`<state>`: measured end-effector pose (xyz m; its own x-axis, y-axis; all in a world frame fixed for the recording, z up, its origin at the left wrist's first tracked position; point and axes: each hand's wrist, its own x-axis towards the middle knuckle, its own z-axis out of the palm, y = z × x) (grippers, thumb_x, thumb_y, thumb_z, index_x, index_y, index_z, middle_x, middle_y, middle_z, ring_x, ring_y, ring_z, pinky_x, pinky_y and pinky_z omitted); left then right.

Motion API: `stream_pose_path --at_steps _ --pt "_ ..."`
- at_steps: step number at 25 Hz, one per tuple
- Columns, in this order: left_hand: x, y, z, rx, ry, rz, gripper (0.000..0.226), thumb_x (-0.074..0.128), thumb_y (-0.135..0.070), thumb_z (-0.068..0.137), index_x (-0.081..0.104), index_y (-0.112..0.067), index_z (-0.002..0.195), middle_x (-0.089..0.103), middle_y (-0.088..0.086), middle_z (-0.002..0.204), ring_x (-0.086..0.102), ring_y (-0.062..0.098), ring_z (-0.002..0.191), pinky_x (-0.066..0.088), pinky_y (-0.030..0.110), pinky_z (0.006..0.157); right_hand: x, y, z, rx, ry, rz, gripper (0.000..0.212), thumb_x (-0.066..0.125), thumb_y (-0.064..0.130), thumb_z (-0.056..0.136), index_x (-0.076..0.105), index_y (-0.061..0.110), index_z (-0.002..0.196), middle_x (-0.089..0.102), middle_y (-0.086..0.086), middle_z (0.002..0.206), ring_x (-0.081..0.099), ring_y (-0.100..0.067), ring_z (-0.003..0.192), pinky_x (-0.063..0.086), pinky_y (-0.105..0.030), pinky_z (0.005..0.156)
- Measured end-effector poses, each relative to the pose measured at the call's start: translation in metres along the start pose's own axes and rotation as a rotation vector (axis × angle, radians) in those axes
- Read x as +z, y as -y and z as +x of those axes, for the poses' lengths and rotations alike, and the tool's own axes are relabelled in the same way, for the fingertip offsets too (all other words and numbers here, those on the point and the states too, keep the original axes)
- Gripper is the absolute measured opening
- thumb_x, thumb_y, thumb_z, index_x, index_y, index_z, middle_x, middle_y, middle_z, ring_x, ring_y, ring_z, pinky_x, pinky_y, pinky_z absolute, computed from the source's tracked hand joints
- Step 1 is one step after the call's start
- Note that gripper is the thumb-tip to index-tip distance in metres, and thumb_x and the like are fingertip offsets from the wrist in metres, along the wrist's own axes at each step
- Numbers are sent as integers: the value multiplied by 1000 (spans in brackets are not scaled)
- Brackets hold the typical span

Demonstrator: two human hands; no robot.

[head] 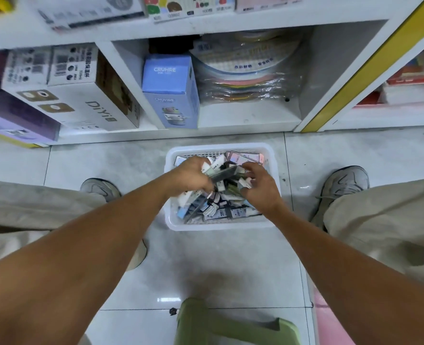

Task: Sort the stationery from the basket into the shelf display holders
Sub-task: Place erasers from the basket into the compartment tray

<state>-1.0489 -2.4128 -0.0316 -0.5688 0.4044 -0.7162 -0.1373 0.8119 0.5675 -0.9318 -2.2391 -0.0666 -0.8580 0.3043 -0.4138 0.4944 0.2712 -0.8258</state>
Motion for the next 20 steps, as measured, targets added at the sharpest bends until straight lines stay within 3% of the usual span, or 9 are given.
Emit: stream_pose_path --at_steps 2,4,7,9,12,15,20 --pt "-5 -5 -6 -15 -15 -159 58 80 -2 59 62 -14 113 67 14 109 68 26 90 58 34 70 -2 14 -1 61 84 261 58 69 -12 81 55 18 129 65 3 110 68 -14 93 55 -19 72" --pt "-11 -13 -15 -11 13 -298 52 77 5 56 65 -10 104 70 23 102 72 35 84 60 50 75 -5 31 -1 138 129 492 58 67 -16 81 56 19 126 70 -6 107 72 -22 89 57 -27 69" --pt "-21 -28 -33 9 111 -452 51 72 13 59 61 -1 107 66 34 95 70 46 82 53 67 77 -19 65 0 132 116 662 30 68 -3 89 59 8 116 70 -11 87 66 -24 68 54 -33 64" --pt "-34 -44 -48 55 129 -503 49 69 17 64 61 -1 109 65 30 88 68 41 78 53 64 78 -33 91 0 91 92 691 15 67 2 92 60 6 105 68 -10 77 60 -19 57 52 -30 59" --pt "-59 -72 -79 155 94 -536 47 71 19 67 62 -3 109 69 23 91 70 35 80 58 52 77 -59 137 -5 27 119 723 10 67 -3 90 61 4 94 65 -13 75 57 -19 56 51 -25 57" --pt "-88 -103 -119 279 86 -583 36 70 19 71 62 -6 97 69 18 83 70 28 70 58 35 61 -88 195 -21 -109 131 668 11 69 -5 85 64 5 85 63 -13 73 54 -20 53 46 -24 53" --pt "-128 -147 -188 441 108 -569 32 71 15 74 63 -9 93 71 12 76 70 25 68 58 34 60 -131 288 -56 -432 16 499 37 76 -7 79 65 10 111 69 -13 74 55 -20 48 44 -26 46"
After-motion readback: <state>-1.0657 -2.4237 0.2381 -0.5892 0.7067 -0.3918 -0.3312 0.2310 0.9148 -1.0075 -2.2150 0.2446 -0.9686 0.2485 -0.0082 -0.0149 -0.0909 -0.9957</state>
